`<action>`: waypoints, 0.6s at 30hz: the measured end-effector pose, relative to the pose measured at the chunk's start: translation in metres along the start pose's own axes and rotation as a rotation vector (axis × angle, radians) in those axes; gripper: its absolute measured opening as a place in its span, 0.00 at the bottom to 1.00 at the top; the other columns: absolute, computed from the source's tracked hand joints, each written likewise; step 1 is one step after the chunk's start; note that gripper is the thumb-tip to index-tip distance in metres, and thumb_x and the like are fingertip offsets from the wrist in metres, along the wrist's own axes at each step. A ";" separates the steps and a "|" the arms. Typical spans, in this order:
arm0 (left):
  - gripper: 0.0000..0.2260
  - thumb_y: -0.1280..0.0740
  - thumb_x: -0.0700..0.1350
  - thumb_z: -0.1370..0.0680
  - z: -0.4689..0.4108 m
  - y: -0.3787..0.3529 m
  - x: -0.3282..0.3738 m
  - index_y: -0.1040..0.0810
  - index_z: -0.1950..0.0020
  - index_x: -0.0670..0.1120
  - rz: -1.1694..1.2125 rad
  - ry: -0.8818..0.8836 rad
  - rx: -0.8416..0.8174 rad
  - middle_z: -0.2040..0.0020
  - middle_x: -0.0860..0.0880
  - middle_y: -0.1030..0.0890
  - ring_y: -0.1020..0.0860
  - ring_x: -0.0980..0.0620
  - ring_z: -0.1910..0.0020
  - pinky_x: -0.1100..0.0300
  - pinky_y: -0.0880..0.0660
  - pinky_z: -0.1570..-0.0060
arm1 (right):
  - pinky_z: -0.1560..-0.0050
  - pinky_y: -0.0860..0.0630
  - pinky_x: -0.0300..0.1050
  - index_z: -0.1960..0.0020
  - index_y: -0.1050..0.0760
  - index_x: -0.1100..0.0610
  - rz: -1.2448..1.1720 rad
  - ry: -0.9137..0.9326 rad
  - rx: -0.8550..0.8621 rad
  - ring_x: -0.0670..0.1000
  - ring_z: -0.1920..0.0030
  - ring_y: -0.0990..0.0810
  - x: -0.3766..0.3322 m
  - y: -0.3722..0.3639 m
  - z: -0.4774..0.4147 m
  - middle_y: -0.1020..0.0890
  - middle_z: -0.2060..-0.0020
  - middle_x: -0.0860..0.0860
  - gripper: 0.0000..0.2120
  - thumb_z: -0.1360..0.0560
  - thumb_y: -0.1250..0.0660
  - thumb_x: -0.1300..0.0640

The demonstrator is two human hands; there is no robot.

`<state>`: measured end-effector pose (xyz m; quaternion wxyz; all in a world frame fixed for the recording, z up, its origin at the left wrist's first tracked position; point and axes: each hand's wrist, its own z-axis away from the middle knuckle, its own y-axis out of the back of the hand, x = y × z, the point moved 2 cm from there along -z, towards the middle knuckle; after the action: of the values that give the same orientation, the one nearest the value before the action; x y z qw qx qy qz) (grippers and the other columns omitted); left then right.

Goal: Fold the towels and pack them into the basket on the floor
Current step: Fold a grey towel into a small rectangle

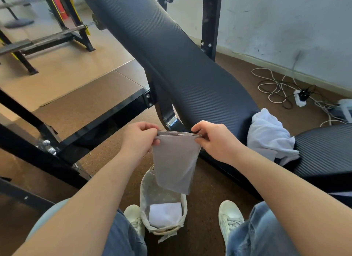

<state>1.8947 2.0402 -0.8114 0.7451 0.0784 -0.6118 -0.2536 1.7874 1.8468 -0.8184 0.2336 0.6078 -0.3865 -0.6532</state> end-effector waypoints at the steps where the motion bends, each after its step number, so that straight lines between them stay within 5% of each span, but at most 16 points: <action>1: 0.10 0.35 0.38 0.19 0.002 0.000 0.002 0.17 0.54 0.50 -0.005 -0.020 0.006 0.55 0.47 0.17 0.17 0.51 0.63 0.62 0.25 0.71 | 0.56 0.33 0.23 0.37 0.21 0.51 0.029 -0.009 -0.015 0.42 0.53 0.23 0.003 -0.002 -0.001 0.19 0.50 0.44 0.12 0.19 0.32 0.60; 7: 0.12 0.42 0.41 0.15 0.006 0.002 0.009 0.19 0.49 0.51 -0.009 -0.029 -0.003 0.53 0.47 0.17 0.15 0.49 0.62 0.59 0.17 0.67 | 0.56 0.28 0.30 0.40 0.18 0.52 0.009 0.046 0.091 0.43 0.54 0.22 0.000 0.002 -0.003 0.18 0.52 0.43 0.10 0.19 0.32 0.61; 11: 0.14 0.46 0.44 0.14 0.006 0.000 0.006 0.20 0.48 0.51 -0.087 0.001 -0.116 0.52 0.45 0.17 0.14 0.48 0.61 0.51 0.15 0.62 | 0.55 0.21 0.35 0.39 0.22 0.52 -0.035 -0.097 0.038 0.45 0.53 0.20 0.004 -0.001 -0.007 0.18 0.48 0.47 0.09 0.17 0.35 0.59; 18: 0.14 0.48 0.47 0.14 0.007 0.000 0.006 0.24 0.39 0.49 0.099 0.148 -0.231 0.48 0.41 0.18 0.13 0.41 0.58 0.42 0.16 0.51 | 0.47 0.15 0.55 0.42 0.29 0.50 -0.629 -0.349 -0.079 0.55 0.40 0.22 0.001 -0.001 -0.008 0.25 0.42 0.51 0.03 0.15 0.39 0.54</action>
<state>1.8886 2.0387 -0.8039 0.8038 -0.0196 -0.5252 -0.2788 1.7953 1.8443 -0.8197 -0.0251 0.5667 -0.1892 -0.8015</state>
